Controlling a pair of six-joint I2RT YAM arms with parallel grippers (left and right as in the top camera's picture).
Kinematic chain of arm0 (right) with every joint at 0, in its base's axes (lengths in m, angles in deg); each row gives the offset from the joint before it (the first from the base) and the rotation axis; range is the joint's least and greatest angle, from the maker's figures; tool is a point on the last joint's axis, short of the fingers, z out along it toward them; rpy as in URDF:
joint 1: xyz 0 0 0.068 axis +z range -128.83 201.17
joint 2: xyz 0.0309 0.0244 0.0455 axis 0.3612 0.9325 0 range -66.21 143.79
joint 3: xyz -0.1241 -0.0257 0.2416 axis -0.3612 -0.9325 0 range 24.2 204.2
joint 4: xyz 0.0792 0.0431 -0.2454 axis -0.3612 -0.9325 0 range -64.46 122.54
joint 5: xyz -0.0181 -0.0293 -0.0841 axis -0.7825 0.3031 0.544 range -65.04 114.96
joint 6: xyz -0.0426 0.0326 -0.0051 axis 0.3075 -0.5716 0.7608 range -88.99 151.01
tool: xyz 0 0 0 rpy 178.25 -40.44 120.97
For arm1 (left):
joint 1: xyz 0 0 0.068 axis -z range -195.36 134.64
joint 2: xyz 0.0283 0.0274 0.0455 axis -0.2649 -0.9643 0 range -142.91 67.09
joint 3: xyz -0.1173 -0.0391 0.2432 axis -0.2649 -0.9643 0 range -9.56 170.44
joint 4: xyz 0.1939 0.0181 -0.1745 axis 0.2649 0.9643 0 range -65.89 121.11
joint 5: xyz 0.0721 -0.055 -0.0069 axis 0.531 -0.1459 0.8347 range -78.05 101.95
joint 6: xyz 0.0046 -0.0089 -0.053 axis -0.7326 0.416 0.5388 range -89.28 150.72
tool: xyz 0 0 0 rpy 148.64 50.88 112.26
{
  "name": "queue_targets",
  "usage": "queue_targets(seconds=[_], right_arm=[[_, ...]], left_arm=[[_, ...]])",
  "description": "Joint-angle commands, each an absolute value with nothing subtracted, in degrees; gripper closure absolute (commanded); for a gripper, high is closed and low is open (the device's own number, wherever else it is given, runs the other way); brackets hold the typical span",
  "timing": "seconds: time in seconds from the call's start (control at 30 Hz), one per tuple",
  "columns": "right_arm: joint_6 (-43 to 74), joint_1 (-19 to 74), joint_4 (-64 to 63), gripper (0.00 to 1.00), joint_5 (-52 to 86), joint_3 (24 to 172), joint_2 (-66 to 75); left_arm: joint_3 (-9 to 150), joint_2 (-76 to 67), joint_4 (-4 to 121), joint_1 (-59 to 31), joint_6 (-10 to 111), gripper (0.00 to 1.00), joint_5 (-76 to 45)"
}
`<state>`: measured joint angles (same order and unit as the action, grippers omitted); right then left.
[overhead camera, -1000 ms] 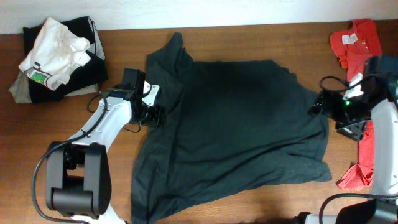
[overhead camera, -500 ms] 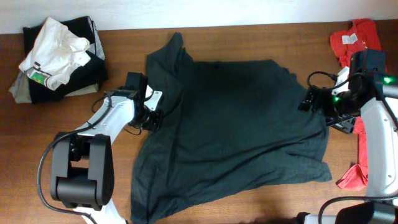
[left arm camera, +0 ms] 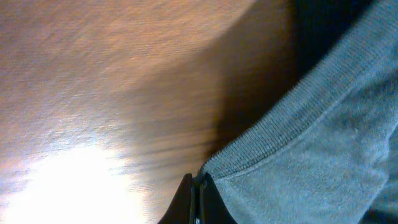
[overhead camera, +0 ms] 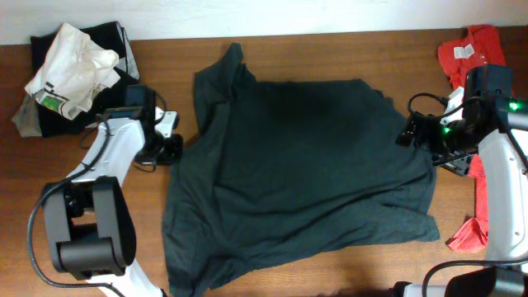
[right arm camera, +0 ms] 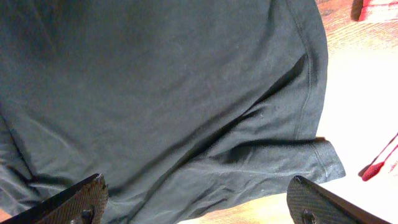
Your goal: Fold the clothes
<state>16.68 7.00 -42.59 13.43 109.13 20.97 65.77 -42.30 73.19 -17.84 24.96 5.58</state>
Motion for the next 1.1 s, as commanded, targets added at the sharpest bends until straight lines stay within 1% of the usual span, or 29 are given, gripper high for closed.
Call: queue_targets(seconds=[0.0,0.17,0.23,0.4,0.57,0.63,0.67,0.7,0.77,0.83,0.9,0.93,0.97,1.0,1.03,1.07], right_arm=[[17.03,7.39,-42.4,0.05,13.58,109.0,21.27],[17.03,7.39,-42.4,0.04,13.58,109.0,21.27],[17.03,7.39,-42.42,0.04,13.58,109.0,21.27],[17.03,7.39,-42.42,0.04,13.58,109.0,21.27],[17.03,7.39,-42.4,0.04,13.58,109.0,21.27],[17.03,7.39,-42.37,0.03,13.58,109.0,21.27],[17.03,7.39,-42.18,0.02,13.56,109.0,21.27],[17.03,7.39,-41.96,0.01,13.56,109.0,21.27],[17.03,7.39,-41.48,0.0,13.54,109.0,21.27],[17.03,7.39,-40.95,0.01,13.54,109.0,21.27],[17.03,7.39,-40.01,0.02,13.51,109.0,21.36],[17.03,7.41,-39.51,0.01,13.51,109.0,21.53],[17.03,7.39,-38.79,0.01,13.51,109.0,21.9],[17.03,7.39,-37.87,0.01,13.3,109.0,22.56],[17.01,7.41,-36.95,0.02,12.88,108.97,23.5],[17.03,7.55,-35.84,0.24,11.9,108.95,25.01]], left_arm=[[66.55,-40.5,74.83,-20.59,25.09,0.99,6.7],[66.55,-40.53,76.51,-22.41,29.66,1.0,15.2],[66.55,-40.53,77.58,-23.52,33.64,1.0,19.94],[66.55,-40.53,79.51,-28.4,36.98,0.99,20.84],[66.55,-40.53,79.94,-32.42,37.62,0.99,20.8],[66.55,-40.5,79.92,-32.79,37.57,0.68,20.8],[66.58,-40.5,79.9,-32.79,37.57,0.21,20.77],[66.6,-40.5,79.72,-32.77,37.57,0.08,20.75],[67.47,-40.29,79.75,-32.7,37.55,0.07,19.16],[69.37,-39.04,79.68,-32.16,37.55,0.08,14.98],[71.21,-36.7,78.15,-30.89,36.13,0.1,9.91],[71.43,-35.85,76.79,-30.21,33.86,0.11,6.63],[71.45,-35.0,74.39,-28.86,30.93,0.11,0.88],[71.43,-35.06,72.66,-27.61,30.86,0.11,-2.83],[71.25,-35.74,71.59,-26.34,30.89,0.16,-3.51],[71.17,-36.74,71.18,-25.23,30.91,0.3,-3.53]])
